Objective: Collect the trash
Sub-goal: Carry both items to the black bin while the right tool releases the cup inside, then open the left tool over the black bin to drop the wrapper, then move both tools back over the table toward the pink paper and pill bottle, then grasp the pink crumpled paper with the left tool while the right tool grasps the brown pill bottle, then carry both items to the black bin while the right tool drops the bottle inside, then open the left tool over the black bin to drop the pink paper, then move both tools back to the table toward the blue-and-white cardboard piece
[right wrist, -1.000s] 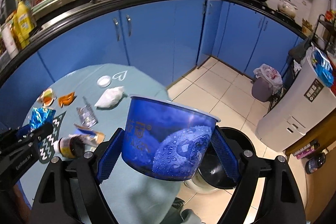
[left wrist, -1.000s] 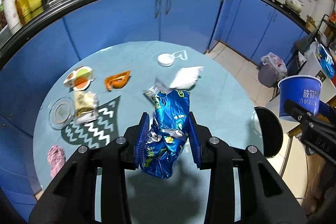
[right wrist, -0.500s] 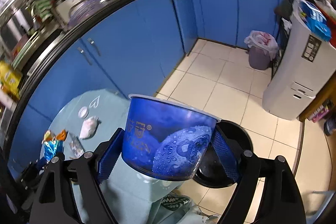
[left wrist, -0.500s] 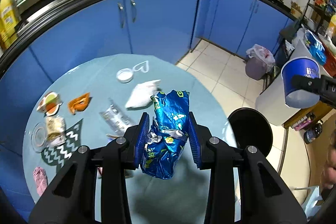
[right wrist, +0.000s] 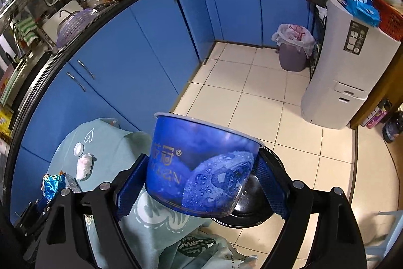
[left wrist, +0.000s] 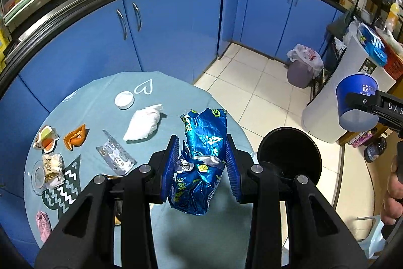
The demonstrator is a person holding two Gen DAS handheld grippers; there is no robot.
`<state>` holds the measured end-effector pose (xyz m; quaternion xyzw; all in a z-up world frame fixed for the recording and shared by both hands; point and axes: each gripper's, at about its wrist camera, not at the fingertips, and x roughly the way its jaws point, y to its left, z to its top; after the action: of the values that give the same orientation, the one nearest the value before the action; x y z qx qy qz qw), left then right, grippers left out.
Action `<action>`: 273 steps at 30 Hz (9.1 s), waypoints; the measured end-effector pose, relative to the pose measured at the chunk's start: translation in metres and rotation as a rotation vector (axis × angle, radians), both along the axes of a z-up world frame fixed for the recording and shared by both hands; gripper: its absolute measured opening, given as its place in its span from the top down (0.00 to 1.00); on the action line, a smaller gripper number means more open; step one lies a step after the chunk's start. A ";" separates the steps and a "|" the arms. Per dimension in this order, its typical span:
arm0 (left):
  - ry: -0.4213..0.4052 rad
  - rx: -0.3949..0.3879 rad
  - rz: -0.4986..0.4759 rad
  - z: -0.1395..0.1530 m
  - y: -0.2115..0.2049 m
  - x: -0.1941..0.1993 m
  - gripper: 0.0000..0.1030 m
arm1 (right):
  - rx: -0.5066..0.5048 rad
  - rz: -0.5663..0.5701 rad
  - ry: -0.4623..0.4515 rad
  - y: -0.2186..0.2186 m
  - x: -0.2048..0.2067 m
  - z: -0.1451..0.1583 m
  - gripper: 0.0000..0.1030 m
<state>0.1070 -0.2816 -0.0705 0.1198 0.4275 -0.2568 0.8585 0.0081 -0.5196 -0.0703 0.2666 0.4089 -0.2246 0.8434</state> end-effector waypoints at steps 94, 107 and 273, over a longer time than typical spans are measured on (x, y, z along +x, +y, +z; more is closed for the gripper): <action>-0.028 0.039 0.451 -0.002 0.220 -0.001 0.06 | -0.120 0.512 -0.003 0.244 0.080 -0.005 0.16; 0.110 0.088 0.543 -0.069 0.317 0.013 0.06 | -0.111 0.625 0.135 0.336 0.097 -0.053 0.16; -0.072 0.016 0.126 0.029 0.008 0.001 0.12 | -0.176 0.130 -0.065 0.081 0.017 0.006 0.25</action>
<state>0.1083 -0.2732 -0.0416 0.1085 0.4049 -0.1943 0.8869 0.0251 -0.4388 -0.0646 0.1715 0.3764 -0.1957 0.8892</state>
